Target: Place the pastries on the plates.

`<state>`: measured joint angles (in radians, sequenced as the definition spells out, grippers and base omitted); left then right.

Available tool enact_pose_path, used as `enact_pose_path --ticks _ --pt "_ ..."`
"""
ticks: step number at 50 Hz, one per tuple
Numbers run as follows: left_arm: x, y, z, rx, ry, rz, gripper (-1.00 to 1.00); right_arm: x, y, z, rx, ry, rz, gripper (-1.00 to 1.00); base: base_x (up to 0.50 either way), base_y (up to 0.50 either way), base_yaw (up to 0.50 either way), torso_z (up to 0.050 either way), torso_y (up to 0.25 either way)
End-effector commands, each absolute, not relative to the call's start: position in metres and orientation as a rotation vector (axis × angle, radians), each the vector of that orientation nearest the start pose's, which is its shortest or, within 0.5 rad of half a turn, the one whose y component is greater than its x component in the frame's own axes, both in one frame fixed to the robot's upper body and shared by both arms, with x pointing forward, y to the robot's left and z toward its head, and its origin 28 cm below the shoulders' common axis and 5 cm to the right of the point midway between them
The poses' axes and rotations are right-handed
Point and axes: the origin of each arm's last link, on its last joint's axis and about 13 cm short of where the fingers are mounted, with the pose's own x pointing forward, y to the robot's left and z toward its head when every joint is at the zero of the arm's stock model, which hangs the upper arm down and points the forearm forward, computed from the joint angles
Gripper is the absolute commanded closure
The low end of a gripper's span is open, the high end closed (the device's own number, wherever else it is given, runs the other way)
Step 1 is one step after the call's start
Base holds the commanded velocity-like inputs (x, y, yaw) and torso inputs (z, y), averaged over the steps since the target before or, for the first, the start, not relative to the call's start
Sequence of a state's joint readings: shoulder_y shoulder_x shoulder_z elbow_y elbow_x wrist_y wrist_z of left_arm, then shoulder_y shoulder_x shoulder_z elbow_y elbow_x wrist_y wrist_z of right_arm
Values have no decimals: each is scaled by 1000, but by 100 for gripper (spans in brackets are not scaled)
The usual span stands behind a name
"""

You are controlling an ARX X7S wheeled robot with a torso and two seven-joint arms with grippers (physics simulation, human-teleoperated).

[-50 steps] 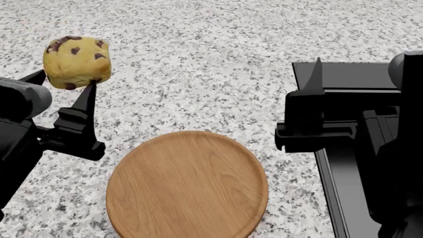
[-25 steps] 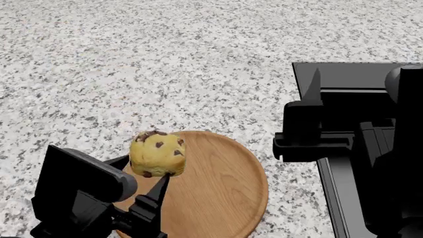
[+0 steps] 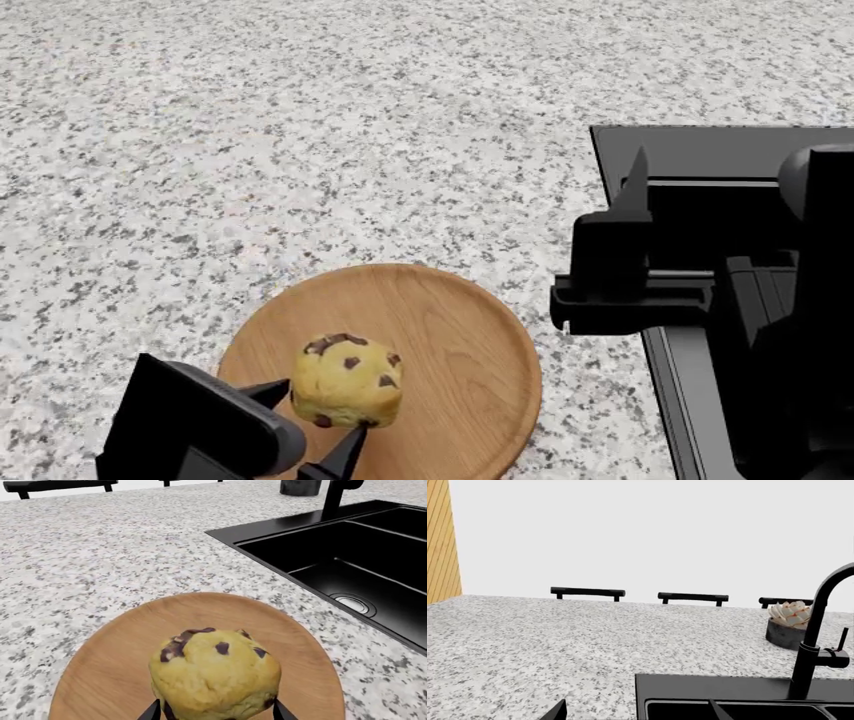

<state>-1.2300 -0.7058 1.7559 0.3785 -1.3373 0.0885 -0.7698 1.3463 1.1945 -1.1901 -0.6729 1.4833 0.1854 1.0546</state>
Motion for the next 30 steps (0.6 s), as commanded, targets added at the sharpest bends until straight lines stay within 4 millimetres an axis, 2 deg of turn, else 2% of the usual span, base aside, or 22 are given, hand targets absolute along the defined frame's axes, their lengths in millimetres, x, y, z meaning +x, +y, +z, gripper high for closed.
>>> enact_pose_path --ticks 1,10,11,25,28,30 --pt "229 155 149 -5 215 -557 100 204 -138 270 -60 -139 2 -100 0 0 0 0 0" --pt "231 155 150 -3 219 -553 100 204 -138 270 -59 -139 2 -100 0 0 0 0 1" --pt "231 155 150 -2 219 -554 -100 204 -138 270 -60 -139 3 -100 0 0 0 0 0" --pt "233 157 153 -3 210 -538 -100 204 -138 269 -58 -137 2 -100 0 0 0 1 0" --pt "233 160 162 -12 189 -525 -100 203 -138 269 -57 -138 1 -100 0 0 0 0 0" --pt "232 163 174 -24 144 -513 -100 204 -138 269 -57 -137 2 -100 0 0 0 0 0"
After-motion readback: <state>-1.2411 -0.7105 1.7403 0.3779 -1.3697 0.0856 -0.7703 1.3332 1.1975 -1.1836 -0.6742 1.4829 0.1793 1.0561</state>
